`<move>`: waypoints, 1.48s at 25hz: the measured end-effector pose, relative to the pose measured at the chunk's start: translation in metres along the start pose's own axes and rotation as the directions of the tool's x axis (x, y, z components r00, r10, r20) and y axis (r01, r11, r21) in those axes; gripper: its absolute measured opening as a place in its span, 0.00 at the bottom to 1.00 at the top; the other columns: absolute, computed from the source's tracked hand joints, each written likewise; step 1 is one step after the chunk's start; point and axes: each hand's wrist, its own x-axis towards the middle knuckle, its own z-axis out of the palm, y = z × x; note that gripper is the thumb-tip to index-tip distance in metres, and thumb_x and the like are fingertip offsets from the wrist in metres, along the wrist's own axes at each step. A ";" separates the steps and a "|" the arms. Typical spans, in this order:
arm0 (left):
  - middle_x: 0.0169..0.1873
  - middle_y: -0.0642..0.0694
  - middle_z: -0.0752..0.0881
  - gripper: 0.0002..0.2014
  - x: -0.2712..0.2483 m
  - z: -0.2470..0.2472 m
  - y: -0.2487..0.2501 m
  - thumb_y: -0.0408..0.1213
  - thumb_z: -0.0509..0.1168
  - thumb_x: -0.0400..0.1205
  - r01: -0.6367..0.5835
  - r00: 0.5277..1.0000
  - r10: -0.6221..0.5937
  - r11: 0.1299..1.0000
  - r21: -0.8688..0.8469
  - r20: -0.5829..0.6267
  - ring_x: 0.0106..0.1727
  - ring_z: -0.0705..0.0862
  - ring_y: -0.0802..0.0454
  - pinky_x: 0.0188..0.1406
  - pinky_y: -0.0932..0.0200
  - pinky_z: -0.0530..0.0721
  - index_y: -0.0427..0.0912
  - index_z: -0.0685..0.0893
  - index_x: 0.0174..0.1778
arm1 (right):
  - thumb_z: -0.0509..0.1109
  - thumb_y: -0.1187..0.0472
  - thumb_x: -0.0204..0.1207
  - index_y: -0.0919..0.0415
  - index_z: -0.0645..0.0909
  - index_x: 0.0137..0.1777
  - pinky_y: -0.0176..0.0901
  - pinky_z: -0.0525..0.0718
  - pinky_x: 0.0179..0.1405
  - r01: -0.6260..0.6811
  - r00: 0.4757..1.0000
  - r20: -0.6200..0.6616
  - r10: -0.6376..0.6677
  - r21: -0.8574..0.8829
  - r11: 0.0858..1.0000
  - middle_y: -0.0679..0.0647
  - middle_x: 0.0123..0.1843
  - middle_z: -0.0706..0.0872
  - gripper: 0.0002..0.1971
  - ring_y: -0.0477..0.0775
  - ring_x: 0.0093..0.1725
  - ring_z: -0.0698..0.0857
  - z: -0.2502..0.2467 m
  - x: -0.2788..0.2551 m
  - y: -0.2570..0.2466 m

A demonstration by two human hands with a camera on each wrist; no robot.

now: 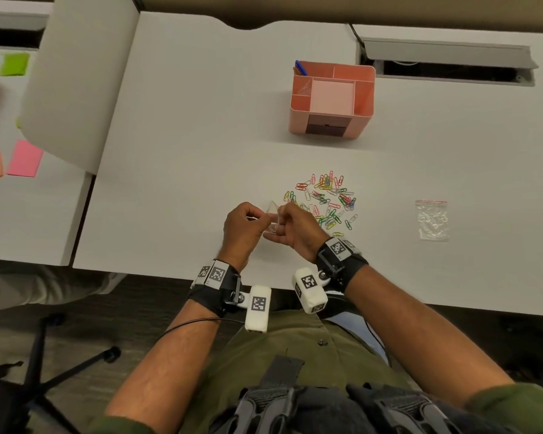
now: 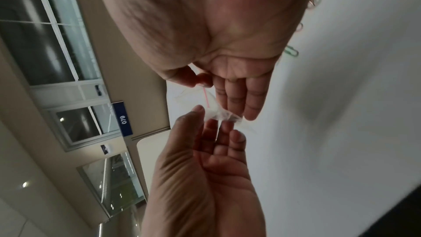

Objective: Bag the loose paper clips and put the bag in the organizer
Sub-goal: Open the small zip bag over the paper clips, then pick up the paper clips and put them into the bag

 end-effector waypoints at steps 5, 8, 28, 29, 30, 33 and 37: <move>0.43 0.41 0.92 0.04 0.009 -0.004 -0.015 0.37 0.73 0.75 0.075 0.997 -0.074 0.995 0.063 -0.005 0.49 0.92 0.44 0.50 0.43 0.89 0.43 0.84 0.39 | 0.55 0.65 0.78 0.59 0.69 0.45 0.60 0.87 0.63 -0.081 0.996 -0.041 0.078 -0.085 0.993 0.60 0.44 0.87 0.03 0.62 0.47 0.88 0.003 0.020 0.018; 0.40 0.43 0.90 0.05 0.015 0.003 -0.027 0.35 0.73 0.77 0.100 0.995 -0.101 0.990 0.104 0.012 0.44 0.90 0.48 0.53 0.40 0.89 0.41 0.84 0.38 | 0.54 0.65 0.81 0.63 0.74 0.50 0.54 0.90 0.54 -0.075 0.985 -0.169 0.026 -0.294 0.953 0.62 0.50 0.88 0.08 0.64 0.50 0.88 -0.005 0.024 0.019; 0.40 0.46 0.91 0.05 0.036 0.029 -0.044 0.38 0.75 0.77 0.124 0.992 -0.121 0.982 0.143 -0.034 0.48 0.89 0.40 0.57 0.38 0.90 0.46 0.86 0.37 | 0.71 0.54 0.81 0.61 0.64 0.84 0.59 0.72 0.79 0.140 0.916 0.294 -0.271 -0.871 -0.471 0.61 0.85 0.66 0.34 0.66 0.82 0.65 -0.057 0.059 -0.003; 0.40 0.45 0.91 0.05 0.036 0.029 -0.044 0.38 0.75 0.77 0.129 0.992 -0.125 0.982 0.141 -0.034 0.48 0.90 0.39 0.57 0.37 0.90 0.47 0.86 0.38 | 0.70 0.57 0.81 0.61 0.67 0.83 0.59 0.76 0.75 0.141 0.910 0.298 -0.289 -0.877 -0.459 0.61 0.83 0.68 0.31 0.66 0.81 0.67 -0.059 0.060 -0.001; 0.41 0.45 0.92 0.04 0.035 0.030 -0.043 0.39 0.75 0.77 0.132 0.991 -0.128 0.982 0.139 -0.036 0.48 0.90 0.39 0.57 0.37 0.90 0.48 0.87 0.38 | 0.69 0.61 0.81 0.62 0.71 0.80 0.59 0.80 0.70 0.150 0.896 0.309 -0.319 -0.886 -0.438 0.62 0.81 0.72 0.27 0.66 0.78 0.69 -0.060 0.061 0.000; 0.41 0.46 0.92 0.02 0.036 0.032 -0.041 0.39 0.74 0.77 0.145 0.989 -0.140 0.981 0.129 -0.049 0.49 0.90 0.39 0.57 0.37 0.90 0.50 0.87 0.39 | 0.69 0.70 0.79 0.63 0.81 0.69 0.58 0.88 0.50 0.168 0.866 0.324 -0.380 -0.905 -0.391 0.62 0.67 0.81 0.19 0.65 0.67 0.77 -0.067 0.064 -0.001; 0.40 0.50 0.92 0.01 0.036 0.038 -0.038 0.41 0.73 0.77 0.147 0.988 -0.139 0.978 0.145 -0.066 0.47 0.90 0.44 0.55 0.43 0.91 0.49 0.89 0.41 | 0.74 0.72 0.74 0.62 0.83 0.58 0.55 0.87 0.42 0.135 0.874 0.290 -0.390 -0.916 -0.378 0.60 0.55 0.82 0.14 0.62 0.56 0.79 -0.068 0.067 -0.007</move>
